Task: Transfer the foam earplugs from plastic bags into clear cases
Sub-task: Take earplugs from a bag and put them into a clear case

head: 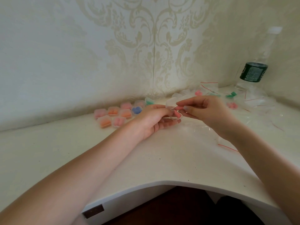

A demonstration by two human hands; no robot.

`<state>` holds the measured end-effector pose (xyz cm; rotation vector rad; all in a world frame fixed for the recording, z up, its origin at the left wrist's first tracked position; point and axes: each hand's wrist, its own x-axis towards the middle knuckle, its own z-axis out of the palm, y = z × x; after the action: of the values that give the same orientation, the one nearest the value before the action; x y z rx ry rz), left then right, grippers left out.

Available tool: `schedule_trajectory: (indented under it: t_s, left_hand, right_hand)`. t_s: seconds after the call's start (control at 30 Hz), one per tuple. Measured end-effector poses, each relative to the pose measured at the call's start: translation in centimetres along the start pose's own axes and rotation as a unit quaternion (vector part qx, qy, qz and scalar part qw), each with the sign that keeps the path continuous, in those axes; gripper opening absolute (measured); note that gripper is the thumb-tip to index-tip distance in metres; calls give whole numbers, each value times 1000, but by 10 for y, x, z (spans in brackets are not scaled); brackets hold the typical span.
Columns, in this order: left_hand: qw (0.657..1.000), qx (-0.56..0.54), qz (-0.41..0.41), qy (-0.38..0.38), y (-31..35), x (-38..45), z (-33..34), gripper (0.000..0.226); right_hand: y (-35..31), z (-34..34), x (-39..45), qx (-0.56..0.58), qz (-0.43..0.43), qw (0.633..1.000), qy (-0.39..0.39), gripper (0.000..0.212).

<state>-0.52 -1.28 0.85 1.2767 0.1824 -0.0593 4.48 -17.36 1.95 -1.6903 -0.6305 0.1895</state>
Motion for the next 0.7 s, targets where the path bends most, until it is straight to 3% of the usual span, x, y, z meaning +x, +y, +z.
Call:
schedule_trajectory:
  t_s: [0.33,0.7]
  left_hand:
    - [1000,-17,10,7,-2,3,0,9]
    - [997,-72,-34,0,2,3,-2,19]
  right_hand:
    - [-3,2,0,-9,-11,1000,2,21]
    - [0,8,-2,-160,-104,980,59,16]
